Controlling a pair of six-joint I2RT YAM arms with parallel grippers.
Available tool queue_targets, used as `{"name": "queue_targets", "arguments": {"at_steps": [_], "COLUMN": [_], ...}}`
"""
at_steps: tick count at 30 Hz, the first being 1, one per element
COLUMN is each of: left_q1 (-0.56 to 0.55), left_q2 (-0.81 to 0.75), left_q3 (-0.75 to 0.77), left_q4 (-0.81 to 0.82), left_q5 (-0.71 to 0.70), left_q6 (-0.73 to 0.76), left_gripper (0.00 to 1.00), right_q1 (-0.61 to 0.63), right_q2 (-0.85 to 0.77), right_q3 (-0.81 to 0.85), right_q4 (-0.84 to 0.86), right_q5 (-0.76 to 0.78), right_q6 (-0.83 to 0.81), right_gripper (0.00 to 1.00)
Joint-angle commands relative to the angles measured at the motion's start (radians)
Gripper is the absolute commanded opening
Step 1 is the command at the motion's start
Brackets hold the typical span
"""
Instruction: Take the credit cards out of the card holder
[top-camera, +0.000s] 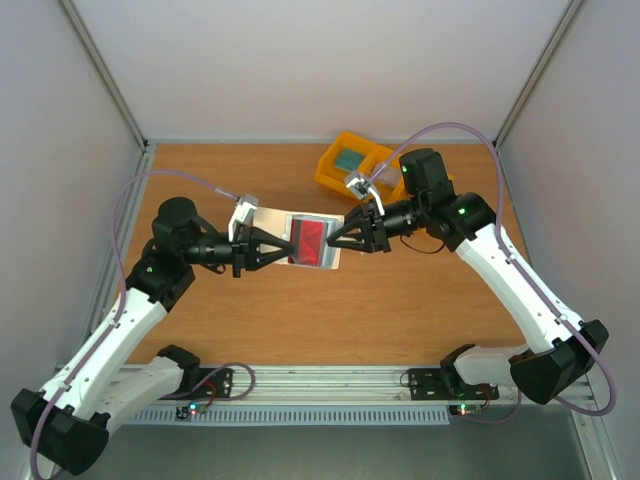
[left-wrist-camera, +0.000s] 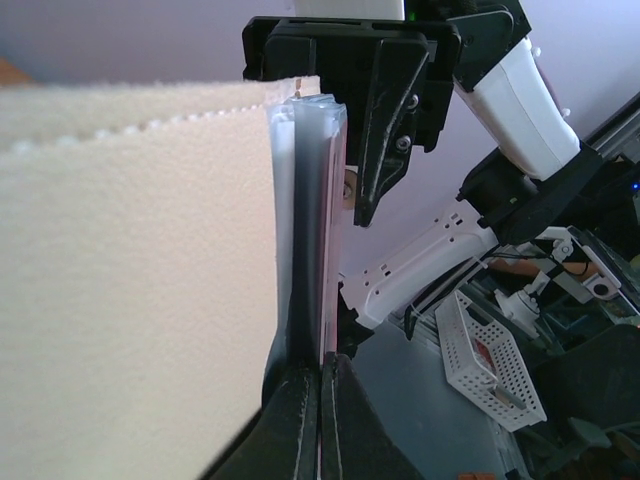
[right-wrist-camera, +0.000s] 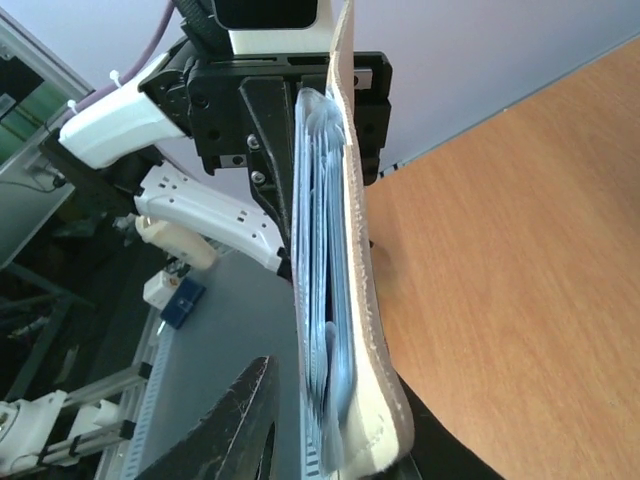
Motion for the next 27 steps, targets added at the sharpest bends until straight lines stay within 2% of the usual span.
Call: {"name": "queue_targets", "arguments": {"at_steps": [1, 8, 20, 22, 25, 27], "left_q1": [0.003, 0.003, 0.005, 0.005, 0.005, 0.005], "left_q2": [-0.022, -0.014, -0.018, -0.023, -0.028, -0.029], "left_q3": [-0.006, -0.012, 0.015, 0.018, 0.016, 0.016], "left_q4": [0.016, 0.07, -0.095, -0.112, -0.108, -0.101], "left_q5": [0.02, 0.007, 0.11, 0.112, 0.114, 0.105], "left_q6": [-0.01, -0.043, 0.063, 0.094, 0.11, 0.112], "left_gripper": [0.0, 0.0, 0.13, 0.12, 0.02, 0.0], "right_q1": [-0.002, -0.002, -0.015, -0.017, -0.016, -0.017], "right_q2": [-0.024, -0.025, -0.03, -0.029, -0.028, -0.031], "right_q3": [0.024, 0.007, 0.036, 0.045, 0.052, 0.052], "right_q4": [-0.038, 0.027, -0.024, -0.035, -0.038, -0.039], "right_q5": [-0.03, -0.06, -0.077, -0.078, -0.085, -0.083], "right_q6": [-0.011, 0.045, -0.009, -0.016, -0.016, -0.015], "right_gripper": [0.21, 0.02, 0.01, 0.01, 0.01, 0.01]}}
